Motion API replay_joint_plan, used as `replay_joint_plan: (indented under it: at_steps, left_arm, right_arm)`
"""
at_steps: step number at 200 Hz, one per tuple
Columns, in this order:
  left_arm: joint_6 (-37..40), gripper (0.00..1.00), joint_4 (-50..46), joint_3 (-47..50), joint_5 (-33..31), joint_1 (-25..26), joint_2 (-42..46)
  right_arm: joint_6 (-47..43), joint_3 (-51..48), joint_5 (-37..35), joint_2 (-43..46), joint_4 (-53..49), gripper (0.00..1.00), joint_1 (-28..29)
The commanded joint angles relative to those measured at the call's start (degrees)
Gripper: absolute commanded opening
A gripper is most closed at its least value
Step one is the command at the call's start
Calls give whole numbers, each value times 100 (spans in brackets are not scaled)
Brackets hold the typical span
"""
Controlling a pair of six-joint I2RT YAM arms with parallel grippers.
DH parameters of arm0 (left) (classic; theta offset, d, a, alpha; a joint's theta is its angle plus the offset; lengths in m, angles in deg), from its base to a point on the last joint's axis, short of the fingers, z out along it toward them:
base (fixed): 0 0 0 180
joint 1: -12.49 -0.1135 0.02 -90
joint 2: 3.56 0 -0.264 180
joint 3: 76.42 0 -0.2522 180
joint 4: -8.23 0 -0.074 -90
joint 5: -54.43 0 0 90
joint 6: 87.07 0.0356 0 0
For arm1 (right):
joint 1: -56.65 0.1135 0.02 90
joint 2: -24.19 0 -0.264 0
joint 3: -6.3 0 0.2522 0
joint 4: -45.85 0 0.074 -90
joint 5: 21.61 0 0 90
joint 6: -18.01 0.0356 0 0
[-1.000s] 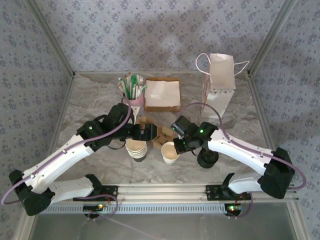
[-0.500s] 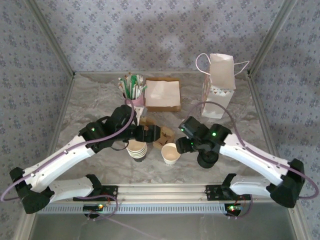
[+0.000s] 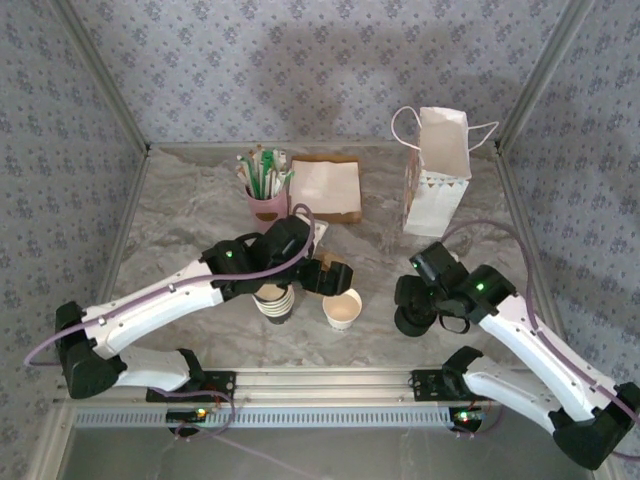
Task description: Pack the takeout coffee
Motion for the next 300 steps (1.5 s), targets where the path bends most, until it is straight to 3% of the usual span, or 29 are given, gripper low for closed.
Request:
replay_joint_plan:
  at_steps: [1, 59, 137, 200, 300]
  left_arm:
    - [66, 100, 214, -196, -64, 101, -135]
    - [-100, 99, 504, -96, 38, 204, -407]
    - [-57, 99, 513, -22, -6, 213, -449]
    - [4, 100, 447, 21, -63, 213, -432]
    - [62, 99, 398, 34, -82, 213, -457]
  right_arm:
    - [380, -224, 68, 158, -117, 100, -269]
    - [882, -353, -101, 15, -32, 100, -617]
    - [1549, -518, 249, -419, 330, 98, -657]
    - [1810, -586, 350, -743, 441, 93, -661]
    - [1916, -679, 540, -1037, 759, 92, -665]
